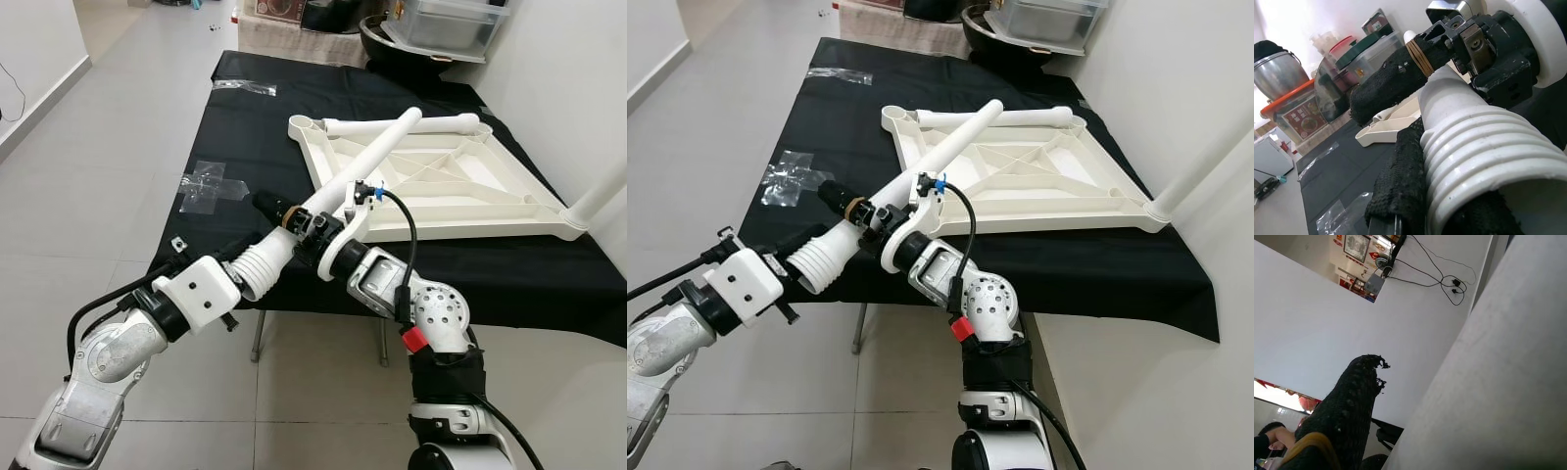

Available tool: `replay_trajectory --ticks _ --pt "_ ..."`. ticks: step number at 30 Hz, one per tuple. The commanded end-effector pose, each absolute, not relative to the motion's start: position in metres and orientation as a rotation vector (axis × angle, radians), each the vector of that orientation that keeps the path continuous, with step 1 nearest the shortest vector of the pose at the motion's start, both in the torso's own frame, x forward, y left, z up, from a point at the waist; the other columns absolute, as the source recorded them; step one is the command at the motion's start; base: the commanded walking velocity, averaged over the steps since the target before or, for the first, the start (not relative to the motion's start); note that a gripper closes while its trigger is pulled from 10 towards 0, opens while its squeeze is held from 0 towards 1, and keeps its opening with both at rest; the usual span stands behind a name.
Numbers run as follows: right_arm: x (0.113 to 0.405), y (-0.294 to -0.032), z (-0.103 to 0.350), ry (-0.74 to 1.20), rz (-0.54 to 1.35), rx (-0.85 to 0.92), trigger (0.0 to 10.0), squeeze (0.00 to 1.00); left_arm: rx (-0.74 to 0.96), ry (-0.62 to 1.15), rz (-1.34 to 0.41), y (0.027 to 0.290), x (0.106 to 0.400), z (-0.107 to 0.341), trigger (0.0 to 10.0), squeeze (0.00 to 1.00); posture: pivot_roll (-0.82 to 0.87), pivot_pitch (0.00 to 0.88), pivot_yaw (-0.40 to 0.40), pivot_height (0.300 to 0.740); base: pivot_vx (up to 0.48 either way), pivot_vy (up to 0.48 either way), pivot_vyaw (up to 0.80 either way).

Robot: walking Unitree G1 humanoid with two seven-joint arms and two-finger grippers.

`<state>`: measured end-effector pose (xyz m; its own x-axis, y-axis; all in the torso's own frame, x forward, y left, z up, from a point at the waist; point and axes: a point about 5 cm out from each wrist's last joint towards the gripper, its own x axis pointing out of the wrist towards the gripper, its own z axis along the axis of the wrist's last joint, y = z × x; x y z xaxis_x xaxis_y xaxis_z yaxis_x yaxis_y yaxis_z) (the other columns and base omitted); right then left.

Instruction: Building children table

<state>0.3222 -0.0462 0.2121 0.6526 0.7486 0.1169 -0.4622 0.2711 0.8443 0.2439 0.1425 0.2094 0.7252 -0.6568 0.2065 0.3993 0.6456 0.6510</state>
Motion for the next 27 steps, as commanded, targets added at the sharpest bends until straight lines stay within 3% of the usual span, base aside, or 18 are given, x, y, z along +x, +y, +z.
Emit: replay_trajectory --ticks 1,17,18,27 --pt "0.323 -0.044 0.223 0.304 0.874 1.008 10.0 0.0 0.616 -0.502 -0.77 0.125 0.23 0.209 10.0 0.0 0.1 0.093 -0.142 0.74 0.0 0.0 0.0" --pt "0.324 -0.044 0.217 0.342 0.901 0.995 10.0 0.0 0.616 -0.475 -0.827 0.127 0.217 0.204 10.0 0.0 0.1 0.098 -0.14 0.74 0.0 0.0 0.0" --pt "0.324 -0.044 0.216 0.343 0.903 0.993 0.0 0.0 0.615 -0.473 -0.828 0.127 0.216 0.203 10.0 0.0 0.1 0.093 -0.141 0.74 0.0 0.0 0.0" --pt "0.326 -0.045 0.213 0.343 0.889 0.984 0.0 0.0 0.609 -0.464 -0.823 0.128 0.217 0.203 10.0 0.0 0.1 0.093 -0.141 0.74 0.0 0.0 0.0"
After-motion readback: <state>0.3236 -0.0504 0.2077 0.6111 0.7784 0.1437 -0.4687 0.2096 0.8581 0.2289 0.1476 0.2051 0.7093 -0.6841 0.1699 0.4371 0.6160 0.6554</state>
